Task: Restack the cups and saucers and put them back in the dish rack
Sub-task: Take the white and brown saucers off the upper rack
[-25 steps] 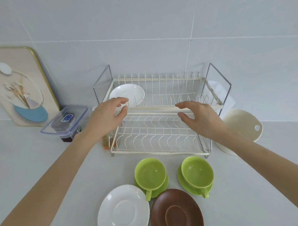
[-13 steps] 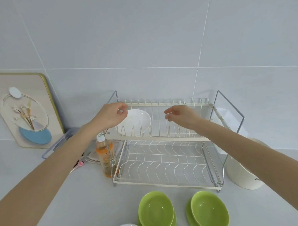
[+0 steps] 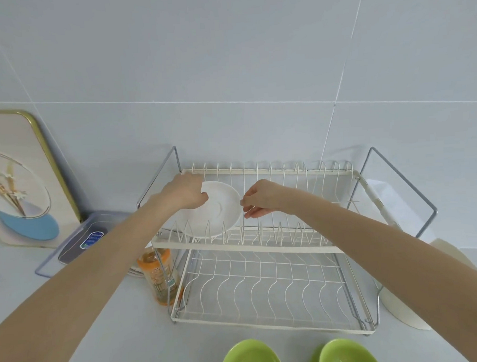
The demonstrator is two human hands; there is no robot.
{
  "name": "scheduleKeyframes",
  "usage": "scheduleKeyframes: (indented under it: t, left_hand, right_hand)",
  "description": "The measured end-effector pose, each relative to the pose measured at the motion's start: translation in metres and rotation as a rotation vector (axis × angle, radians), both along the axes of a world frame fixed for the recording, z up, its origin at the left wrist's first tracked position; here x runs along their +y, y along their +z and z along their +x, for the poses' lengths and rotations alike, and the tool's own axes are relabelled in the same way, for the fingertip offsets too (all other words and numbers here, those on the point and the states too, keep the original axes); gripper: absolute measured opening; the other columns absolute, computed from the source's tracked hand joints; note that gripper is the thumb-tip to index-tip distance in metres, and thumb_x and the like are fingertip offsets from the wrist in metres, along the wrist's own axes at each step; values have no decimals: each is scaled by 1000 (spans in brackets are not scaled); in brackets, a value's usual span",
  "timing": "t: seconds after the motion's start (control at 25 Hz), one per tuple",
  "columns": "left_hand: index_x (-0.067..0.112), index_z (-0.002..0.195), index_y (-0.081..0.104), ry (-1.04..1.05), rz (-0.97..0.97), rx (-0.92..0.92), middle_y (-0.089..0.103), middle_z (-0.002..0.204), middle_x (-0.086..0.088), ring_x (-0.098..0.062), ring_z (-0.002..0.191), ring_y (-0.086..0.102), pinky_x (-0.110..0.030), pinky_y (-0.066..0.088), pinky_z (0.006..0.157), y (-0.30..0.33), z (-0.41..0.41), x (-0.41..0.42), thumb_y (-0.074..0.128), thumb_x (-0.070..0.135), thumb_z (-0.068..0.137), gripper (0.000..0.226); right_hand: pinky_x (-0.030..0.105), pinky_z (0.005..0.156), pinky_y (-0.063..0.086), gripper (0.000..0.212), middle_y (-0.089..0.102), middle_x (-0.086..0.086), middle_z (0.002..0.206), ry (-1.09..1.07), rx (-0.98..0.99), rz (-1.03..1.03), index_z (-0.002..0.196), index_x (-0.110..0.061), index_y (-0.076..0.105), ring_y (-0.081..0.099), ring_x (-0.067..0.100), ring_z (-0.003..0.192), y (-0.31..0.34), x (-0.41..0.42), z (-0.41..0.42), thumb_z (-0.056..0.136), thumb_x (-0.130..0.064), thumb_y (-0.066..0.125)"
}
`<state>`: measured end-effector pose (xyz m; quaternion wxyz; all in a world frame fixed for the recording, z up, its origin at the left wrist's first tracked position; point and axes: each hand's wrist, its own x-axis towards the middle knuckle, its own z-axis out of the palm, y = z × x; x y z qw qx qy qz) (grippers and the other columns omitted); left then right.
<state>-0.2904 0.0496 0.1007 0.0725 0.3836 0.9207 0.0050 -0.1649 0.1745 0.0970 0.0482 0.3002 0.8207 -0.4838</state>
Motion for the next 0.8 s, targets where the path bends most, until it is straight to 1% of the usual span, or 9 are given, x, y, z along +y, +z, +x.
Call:
scheduleKeyframes:
  t: [0.04, 0.12, 0.2, 0.24, 0.36, 0.52, 0.64, 0.72, 0.8]
  left_hand:
    - [2, 130, 40, 4, -36, -6, 41, 138, -19, -34, 129, 38, -39, 38, 100, -2, -3, 2, 42, 26, 93, 44]
    - [1, 129, 42, 2, -56, -6, 40, 137, -21, -36, 128, 38, -39, 37, 101, -6, -8, 5, 42, 24, 93, 43]
    - [0, 128, 43, 8, -29, -8, 39, 137, -22, -37, 127, 39, -38, 37, 101, -9, -10, 7, 41, 22, 92, 42]
    - [-1, 127, 43, 7, -10, -13, 38, 137, -23, -37, 126, 40, -38, 37, 100, -10, -10, 7, 41, 20, 92, 41]
    - [-3, 127, 43, 5, 27, -37, 37, 137, -22, -35, 126, 41, -37, 38, 99, -12, -10, 8, 42, 16, 92, 40]
    - [1, 129, 43, -6, 126, -81, 41, 135, -22, -33, 127, 40, -33, 35, 99, -8, -10, 6, 43, 10, 90, 40]
    - [7, 132, 47, -7, 304, -101, 48, 134, -19, -32, 125, 45, -32, 36, 98, 7, -4, 1, 43, 2, 88, 44]
    - [13, 128, 53, 23, 453, -143, 56, 130, -16, -30, 120, 50, -30, 40, 93, 19, 4, -1, 42, -3, 85, 47]
    - [15, 125, 56, 59, 560, -235, 59, 125, -16, -27, 109, 53, -28, 43, 81, 29, 13, -5, 42, -2, 85, 46]
  right_hand:
    - [19, 68, 55, 23, 60, 4, 73, 22, -5, -38, 105, 6, 59, 61, 10, 65, -1, 0, -3, 89, -8, 50]
    - [16, 61, 55, 12, 62, 7, 72, 32, -7, -99, 85, 0, 60, 63, 10, 62, -4, -1, -8, 89, -6, 50]
    - [17, 55, 56, 17, 62, 9, 69, -4, 6, -143, 73, -4, 55, 64, 10, 52, -8, -2, -11, 89, -1, 49]
    - [19, 55, 57, 19, 61, 10, 69, -23, 18, -170, 72, -5, 53, 64, 12, 51, -9, -2, -12, 88, 2, 48]
    - [28, 70, 59, 19, 57, 10, 73, -56, 62, -246, 73, -6, 49, 61, 19, 63, -11, -2, -12, 88, 6, 44]
    - [25, 59, 58, 19, 55, 9, 74, -103, 122, -248, 74, -7, 48, 61, 20, 62, -4, 2, -6, 87, 6, 43]
    - [23, 55, 57, 19, 55, 10, 74, -153, 190, -303, 74, -8, 49, 60, 20, 63, 7, 6, 6, 87, 5, 44]
    - [21, 50, 56, 19, 54, 10, 76, -175, 239, -332, 75, -8, 50, 60, 20, 64, 17, 9, 17, 88, 5, 44]
    - [19, 48, 56, 18, 55, 9, 76, -185, 276, -349, 76, -8, 51, 60, 19, 64, 28, 10, 32, 88, 4, 44]
